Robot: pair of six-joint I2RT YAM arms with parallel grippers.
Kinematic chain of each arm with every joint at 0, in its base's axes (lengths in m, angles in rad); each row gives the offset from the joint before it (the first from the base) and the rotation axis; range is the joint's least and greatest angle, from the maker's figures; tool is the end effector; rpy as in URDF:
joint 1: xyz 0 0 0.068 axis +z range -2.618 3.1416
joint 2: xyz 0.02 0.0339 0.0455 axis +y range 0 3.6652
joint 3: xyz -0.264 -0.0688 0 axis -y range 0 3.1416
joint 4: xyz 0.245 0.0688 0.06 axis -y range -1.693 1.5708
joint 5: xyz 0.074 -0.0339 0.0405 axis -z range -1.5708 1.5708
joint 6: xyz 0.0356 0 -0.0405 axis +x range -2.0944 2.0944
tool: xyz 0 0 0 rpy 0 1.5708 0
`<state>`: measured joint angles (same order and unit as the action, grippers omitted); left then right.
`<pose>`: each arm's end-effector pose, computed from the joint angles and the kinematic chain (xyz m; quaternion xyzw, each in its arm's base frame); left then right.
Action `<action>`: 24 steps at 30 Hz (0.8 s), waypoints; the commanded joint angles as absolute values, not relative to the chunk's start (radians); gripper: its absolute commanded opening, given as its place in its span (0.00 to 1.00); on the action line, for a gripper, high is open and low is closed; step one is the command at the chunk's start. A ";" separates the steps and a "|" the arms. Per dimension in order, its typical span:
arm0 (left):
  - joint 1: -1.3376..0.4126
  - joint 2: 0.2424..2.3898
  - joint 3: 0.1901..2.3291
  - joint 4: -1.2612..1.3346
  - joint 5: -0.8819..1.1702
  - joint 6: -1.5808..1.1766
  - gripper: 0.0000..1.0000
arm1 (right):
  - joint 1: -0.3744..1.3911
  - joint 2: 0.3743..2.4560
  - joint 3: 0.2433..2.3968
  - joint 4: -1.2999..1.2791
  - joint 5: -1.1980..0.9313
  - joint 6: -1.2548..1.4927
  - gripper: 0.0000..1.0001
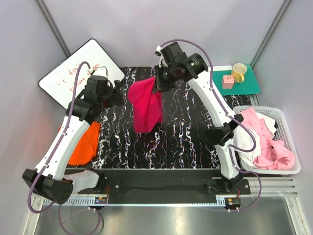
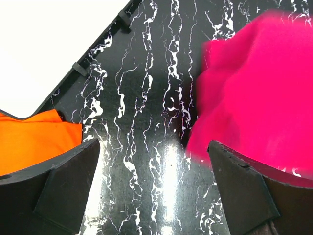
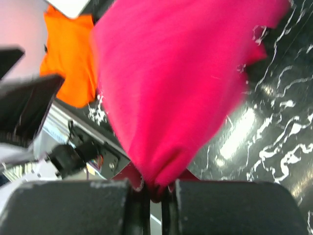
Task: Fold and stack the t-shirts
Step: Move the tshirt to the center of the board
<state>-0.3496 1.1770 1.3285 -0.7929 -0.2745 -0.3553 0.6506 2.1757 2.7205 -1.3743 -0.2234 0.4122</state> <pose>0.2275 -0.0727 0.3888 -0.0638 0.8854 -0.0385 0.4589 0.3310 0.2619 0.4288 -0.1502 0.9149 0.2720 0.2577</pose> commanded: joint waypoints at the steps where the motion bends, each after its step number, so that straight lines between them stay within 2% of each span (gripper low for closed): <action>1: -0.353 1.209 1.344 -0.775 -0.292 -0.379 0.99 | 0.621 2.016 2.628 -1.355 -0.175 0.370 0.00; 8: -0.354 1.282 1.382 -0.776 -0.213 -0.367 0.99 | 0.428 1.989 2.309 -1.261 -0.040 0.397 0.00; 11: -0.359 1.311 1.393 -0.775 -0.151 -0.356 0.99 | 0.385 2.106 2.289 -1.261 0.028 0.377 0.00; 12: -0.365 1.319 1.399 -0.775 -0.137 -0.353 0.99 | 0.380 2.191 2.331 -1.272 0.040 0.373 0.03; 14: -0.393 1.353 1.407 -0.776 -0.092 -0.339 0.99 | 0.368 2.287 2.405 -1.333 0.080 0.370 0.34; 15: -0.405 1.367 1.413 -0.775 -0.078 -0.336 0.99 | 0.365 2.378 2.516 -1.369 0.087 0.370 0.51; 16: -0.435 1.400 1.417 -0.775 -0.051 -0.331 0.99 | 0.364 2.416 2.575 -1.409 0.127 0.376 0.91; 17: -0.454 1.419 1.433 -0.776 -0.042 -0.322 0.99 | 0.364 2.456 2.627 -1.458 0.141 0.379 1.00; 18: -0.474 1.439 1.442 -0.776 -0.037 -0.321 0.99 | 0.362 2.456 2.707 -1.469 0.146 0.373 1.00; 20: -0.535 1.489 1.478 -0.775 -0.017 -0.311 0.99 | 0.362 2.398 2.730 -1.456 0.150 0.347 1.00; 24: -0.655 1.615 1.577 -0.776 0.040 -0.287 0.99 | 0.353 2.225 2.611 -1.410 0.245 0.333 1.00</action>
<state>-0.5571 1.5276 1.4628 -0.7963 -0.0616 -0.3294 0.3523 2.4966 2.6076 -1.3460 0.1226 0.3622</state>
